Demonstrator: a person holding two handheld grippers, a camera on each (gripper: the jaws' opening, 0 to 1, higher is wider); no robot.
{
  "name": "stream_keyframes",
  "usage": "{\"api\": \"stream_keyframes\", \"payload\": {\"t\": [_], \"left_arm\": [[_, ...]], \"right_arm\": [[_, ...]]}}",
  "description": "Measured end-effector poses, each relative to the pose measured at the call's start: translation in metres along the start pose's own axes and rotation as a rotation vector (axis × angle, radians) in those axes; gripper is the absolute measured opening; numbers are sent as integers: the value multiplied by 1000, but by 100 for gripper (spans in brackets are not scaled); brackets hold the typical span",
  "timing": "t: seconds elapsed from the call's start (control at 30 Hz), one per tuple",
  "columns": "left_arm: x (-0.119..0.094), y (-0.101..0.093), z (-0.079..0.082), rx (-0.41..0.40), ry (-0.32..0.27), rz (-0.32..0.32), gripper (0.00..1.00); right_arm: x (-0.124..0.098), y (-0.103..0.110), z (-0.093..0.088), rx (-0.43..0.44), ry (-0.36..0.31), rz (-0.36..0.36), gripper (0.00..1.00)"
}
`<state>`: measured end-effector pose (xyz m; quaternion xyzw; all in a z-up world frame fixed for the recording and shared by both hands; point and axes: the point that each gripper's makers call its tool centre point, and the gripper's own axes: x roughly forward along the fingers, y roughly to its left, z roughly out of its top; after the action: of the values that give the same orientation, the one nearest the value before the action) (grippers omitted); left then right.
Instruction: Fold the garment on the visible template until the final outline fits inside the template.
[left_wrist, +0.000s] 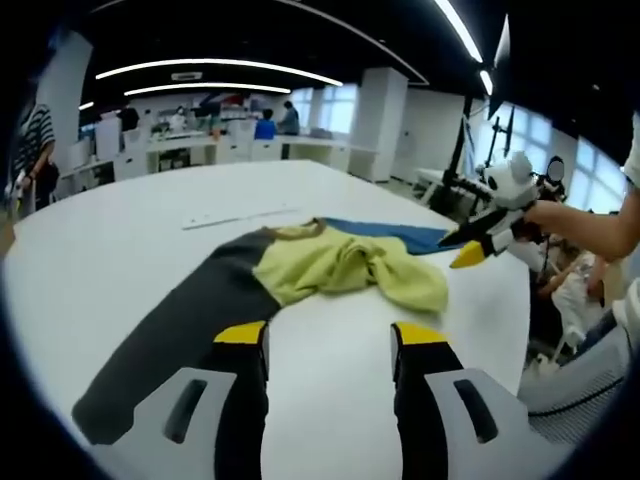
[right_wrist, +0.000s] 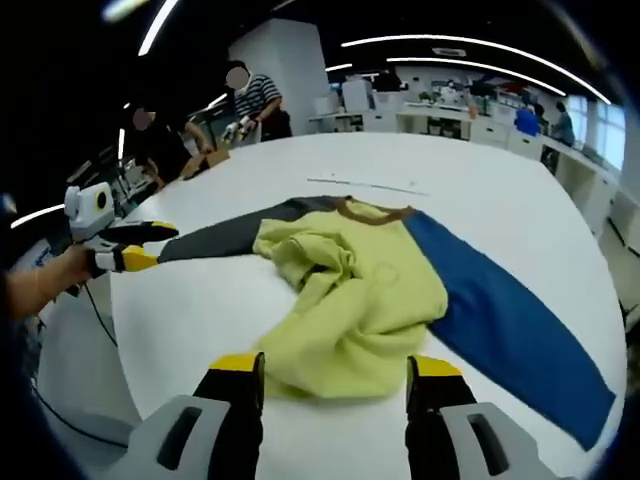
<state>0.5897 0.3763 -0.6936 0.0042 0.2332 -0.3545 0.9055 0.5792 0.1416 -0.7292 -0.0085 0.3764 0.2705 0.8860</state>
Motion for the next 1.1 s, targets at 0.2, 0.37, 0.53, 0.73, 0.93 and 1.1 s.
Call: {"api": "stream_keyframes", "payload": {"t": [0.2,0.37,0.53,0.73,0.93,1.1], "left_arm": [[20,5,3,-5,6,15,39],[39,3,7,-13,5,11,35],[57,3,3,-30,25,17,31],[75,8,-2,-66,36,38,27],[92,13,-3,-93,39,72,22],[108,12,-3,-133,44,82,19]], "right_arm": [[-1,4,-17,59,16,-21,44],[1,9,-26,69,22,-21,41],[5,11,-38,50,48,-41,39],[12,16,-46,64,61,-48,35],[21,20,-44,69,51,-63,29],[25,17,-43,117,25,-104,25]]}}
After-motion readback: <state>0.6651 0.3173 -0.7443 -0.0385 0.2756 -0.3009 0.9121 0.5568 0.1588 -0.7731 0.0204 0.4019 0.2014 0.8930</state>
